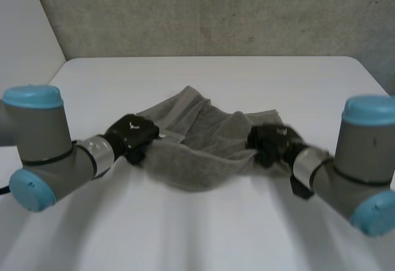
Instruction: Fold the towel.
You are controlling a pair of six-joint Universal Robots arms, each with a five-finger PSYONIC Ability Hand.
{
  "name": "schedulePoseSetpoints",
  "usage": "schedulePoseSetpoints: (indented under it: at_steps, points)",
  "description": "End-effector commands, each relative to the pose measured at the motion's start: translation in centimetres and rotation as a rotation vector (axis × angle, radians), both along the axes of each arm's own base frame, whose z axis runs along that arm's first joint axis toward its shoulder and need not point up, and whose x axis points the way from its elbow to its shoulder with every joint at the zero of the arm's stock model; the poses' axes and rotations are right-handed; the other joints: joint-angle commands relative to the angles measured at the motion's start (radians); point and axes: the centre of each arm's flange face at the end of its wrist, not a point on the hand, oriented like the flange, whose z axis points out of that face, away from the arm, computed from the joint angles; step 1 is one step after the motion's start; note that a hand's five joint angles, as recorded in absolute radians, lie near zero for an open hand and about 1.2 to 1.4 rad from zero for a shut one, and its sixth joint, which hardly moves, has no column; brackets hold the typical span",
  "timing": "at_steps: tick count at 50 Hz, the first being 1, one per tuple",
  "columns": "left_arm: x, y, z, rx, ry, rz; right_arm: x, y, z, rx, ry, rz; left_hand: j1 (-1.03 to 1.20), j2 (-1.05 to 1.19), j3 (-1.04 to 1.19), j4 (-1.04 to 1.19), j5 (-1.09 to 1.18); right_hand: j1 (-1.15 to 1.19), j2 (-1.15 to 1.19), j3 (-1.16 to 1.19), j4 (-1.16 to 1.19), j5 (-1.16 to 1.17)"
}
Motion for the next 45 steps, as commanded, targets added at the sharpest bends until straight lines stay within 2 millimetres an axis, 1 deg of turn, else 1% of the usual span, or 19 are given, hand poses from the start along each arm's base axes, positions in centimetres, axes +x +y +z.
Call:
schedulePoseSetpoints:
  at_steps: [1, 2, 3, 4, 5, 6, 7, 8, 9, 12, 15, 18, 23, 26, 28, 30, 34, 41, 45]
  points:
    - [-1.7, -6.1, 7.8, -0.297, 0.102, 0.03, 2.7, -5.8, 9.4, -0.242, -0.06, 0.061, 0.136, 0.079, 0.071, 0.041, 0.11, 0.066, 0.099, 0.079, 0.064, 0.063]
    - [-1.7, -6.1, 7.8, -0.298, 0.103, 0.03, 3.2, -7.2, 12.7, -0.339, -0.075, 0.058, 0.136, 0.079, 0.071, 0.041, 0.11, 0.066, 0.099, 0.079, 0.064, 0.063]
    - [-1.8, -7.1, 10.9, -0.389, 0.144, 0.054, 3.2, -7.2, 12.7, -0.34, -0.075, 0.058, 0.136, 0.079, 0.071, 0.041, 0.11, 0.066, 0.099, 0.079, 0.064, 0.063]
    - [-1.8, -7.8, 13.9, -0.465, 0.193, 0.087, 3.4, -8.1, 16.0, -0.441, -0.091, 0.042, 0.136, 0.079, 0.071, 0.041, 0.11, 0.066, 0.099, 0.079, 0.064, 0.063]
    - [-1.8, -7.8, 14.0, -0.466, 0.194, 0.087, 3.3, -8.7, 19.4, -0.559, -0.115, 0.014, 0.136, 0.079, 0.071, 0.041, 0.11, 0.066, 0.099, 0.079, 0.064, 0.063]
    - [-1.4, -8.2, 17.2, -0.539, 0.258, 0.127, 3.3, -8.7, 19.4, -0.56, -0.115, 0.014, 0.136, 0.079, 0.071, 0.041, 0.11, 0.066, 0.099, 0.079, 0.064, 0.063]
    - [-1.4, -8.2, 17.2, -0.54, 0.259, 0.127, 3.1, -8.8, 22.1, -0.651, -0.138, -0.019, 0.136, 0.079, 0.071, 0.041, 0.11, 0.066, 0.099, 0.079, 0.064, 0.063]
    - [-0.8, -8.2, 20.5, -0.605, 0.342, 0.166, 2.9, -8.7, 23.7, -0.707, -0.147, -0.036, 0.136, 0.079, 0.071, 0.041, 0.11, 0.066, 0.099, 0.079, 0.064, 0.063]
    - [-0.2, -8.0, 23.1, -0.649, 0.429, 0.199, 2.9, -8.7, 23.7, -0.708, -0.147, -0.036, 0.136, 0.079, 0.071, 0.041, 0.11, 0.066, 0.099, 0.079, 0.064, 0.063]
    - [1.2, -7.7, 25.8, -0.669, 0.577, 0.236, 2.7, -8.3, 24.6, -0.754, -0.124, -0.04, 0.136, 0.079, 0.071, 0.041, 0.11, 0.066, 0.099, 0.079, 0.064, 0.063]
    - [1.8, -7.6, 25.9, -0.641, 0.622, 0.246, 2.9, -7.4, 23.2, -0.735, -0.045, -0.016, 0.136, 0.079, 0.071, 0.041, 0.11, 0.066, 0.099, 0.079, 0.064, 0.063]
    - [2.5, -7.4, 23.4, -0.53, 0.636, 0.27, 3.5, -5.3, 20.1, -0.688, 0.071, 0.041, 0.136, 0.079, 0.071, 0.041, 0.11, 0.066, 0.099, 0.079, 0.064, 0.063]
    - [2.4, -4.9, 13.8, -0.25, 0.494, 0.239, 3.6, -2.3, 15.6, -0.709, 0.233, 0.118, 0.136, 0.079, 0.071, 0.041, 0.11, 0.066, 0.099, 0.079, 0.064, 0.063]
    - [2.6, -4.2, 11.4, -0.185, 0.457, 0.229, 3.2, -0.6, 12.5, -0.71, 0.313, 0.158, 0.136, 0.079, 0.071, 0.041, 0.11, 0.066, 0.099, 0.079, 0.064, 0.063]
    - [3.3, -2.9, 7.3, -0.092, 0.387, 0.229, 3.0, 0.3, 11.2, -0.709, 0.347, 0.175, 0.136, 0.079, 0.071, 0.041, 0.11, 0.066, 0.099, 0.079, 0.064, 0.063]
    - [3.9, -2.3, 5.4, -0.056, 0.35, 0.242, 3.4, 2.6, 8.8, -0.68, 0.391, 0.234, 0.136, 0.079, 0.071, 0.041, 0.11, 0.066, 0.099, 0.079, 0.064, 0.063]
    - [4.6, -0.4, 1.3, 0.026, 0.252, 0.246, 3.2, 4.0, 6.8, -0.63, 0.43, 0.269, 0.136, 0.079, 0.071, 0.041, 0.11, 0.066, 0.099, 0.079, 0.064, 0.063]
    - [4.8, 0.4, 0.8, 0.036, 0.214, 0.247, 2.4, 4.4, 5.2, -0.574, 0.457, 0.261, 0.11, 0.053, 0.045, 0.015, 0.085, 0.066, 0.099, 0.079, 0.064, 0.063]
    - [4.8, 0.1, 1.6, 0.005, 0.222, 0.241, 2.4, 4.5, 5.0, -0.567, 0.455, 0.261, -0.316, -0.372, -0.381, -0.411, -0.341, 0.066, 0.099, 0.079, 0.064, 0.063]
